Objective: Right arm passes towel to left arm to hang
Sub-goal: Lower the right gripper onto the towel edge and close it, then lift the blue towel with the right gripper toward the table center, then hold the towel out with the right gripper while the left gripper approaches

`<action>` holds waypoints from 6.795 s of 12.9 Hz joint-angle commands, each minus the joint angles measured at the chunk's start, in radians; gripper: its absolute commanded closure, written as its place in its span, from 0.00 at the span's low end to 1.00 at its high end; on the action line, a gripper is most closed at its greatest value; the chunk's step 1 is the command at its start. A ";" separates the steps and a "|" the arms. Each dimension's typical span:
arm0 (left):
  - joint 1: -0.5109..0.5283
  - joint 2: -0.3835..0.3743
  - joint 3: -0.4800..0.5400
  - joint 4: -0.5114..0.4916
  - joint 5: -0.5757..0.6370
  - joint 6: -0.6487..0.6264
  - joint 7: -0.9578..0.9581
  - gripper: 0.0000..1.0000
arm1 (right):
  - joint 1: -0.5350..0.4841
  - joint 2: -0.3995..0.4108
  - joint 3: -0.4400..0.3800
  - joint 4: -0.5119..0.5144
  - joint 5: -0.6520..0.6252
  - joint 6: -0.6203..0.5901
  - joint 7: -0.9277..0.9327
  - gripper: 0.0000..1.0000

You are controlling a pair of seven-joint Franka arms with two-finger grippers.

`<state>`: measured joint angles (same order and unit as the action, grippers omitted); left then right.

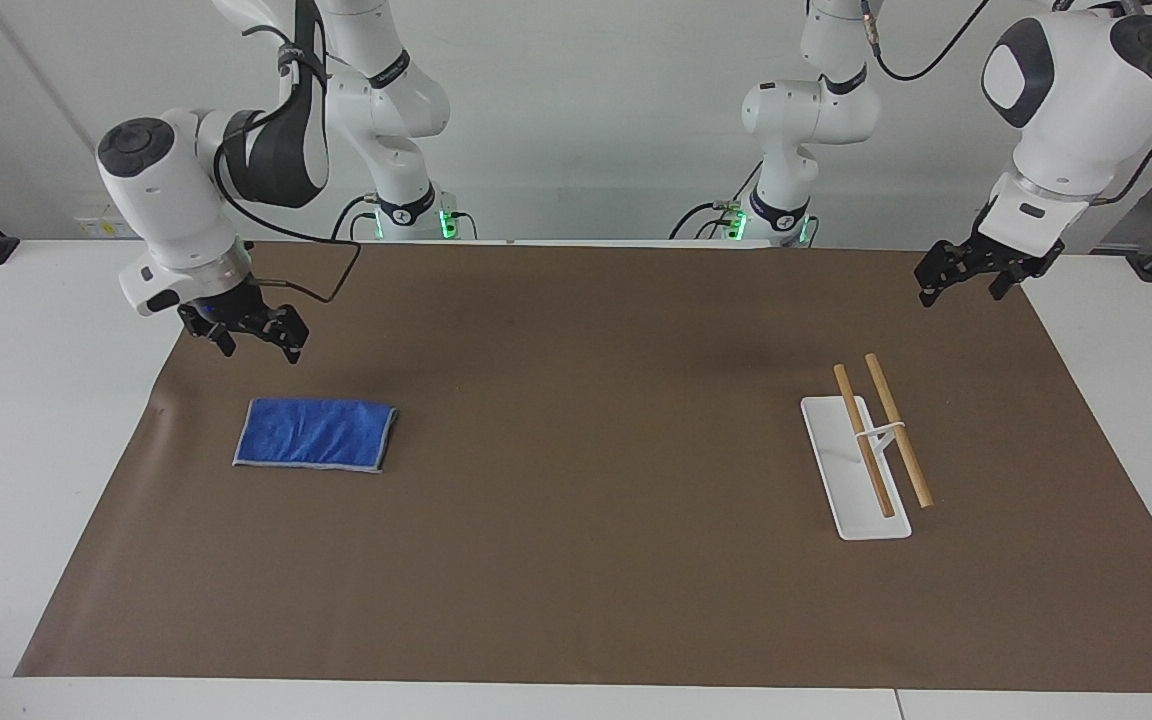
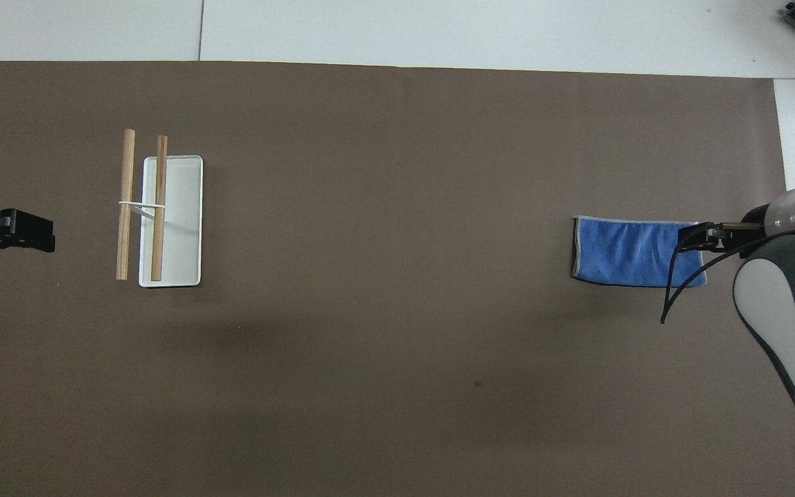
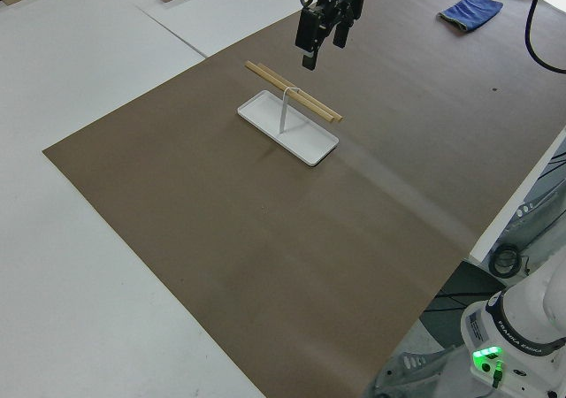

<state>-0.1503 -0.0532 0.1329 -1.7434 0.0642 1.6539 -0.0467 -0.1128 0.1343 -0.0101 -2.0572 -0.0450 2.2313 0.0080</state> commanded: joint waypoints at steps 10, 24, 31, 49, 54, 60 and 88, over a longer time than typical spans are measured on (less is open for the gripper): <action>0.000 -0.014 0.001 -0.011 0.008 0.004 0.004 0.00 | -0.001 0.140 0.007 -0.092 0.019 0.238 -0.048 0.00; 0.000 -0.016 0.001 -0.011 0.008 0.004 0.004 0.00 | -0.002 0.140 0.007 -0.110 0.019 0.252 -0.108 1.00; 0.000 -0.016 0.001 -0.011 0.008 0.004 0.004 0.00 | 0.005 0.074 0.010 -0.104 0.019 0.235 -0.103 1.00; 0.001 -0.016 0.001 -0.011 0.008 0.004 0.004 0.00 | 0.033 -0.114 0.185 0.140 0.727 -0.098 0.104 1.00; 0.002 -0.016 0.001 -0.011 0.008 -0.006 -0.001 0.00 | 0.033 -0.121 0.258 0.143 0.979 -0.061 0.208 1.00; 0.038 -0.040 -0.159 -0.010 0.006 -0.003 -0.071 0.00 | 0.093 -0.116 0.335 0.134 1.112 0.111 0.331 1.00; 0.020 -0.074 -0.509 -0.193 -0.357 0.596 -1.479 0.00 | 0.265 -0.117 0.338 0.140 1.197 0.074 0.523 1.00</action>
<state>-0.1353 -0.0956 -0.3594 -1.8972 -0.2719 2.2254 -1.4848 0.1569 0.0294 0.3242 -1.9148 1.1341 2.3143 0.5128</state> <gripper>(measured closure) 0.000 0.850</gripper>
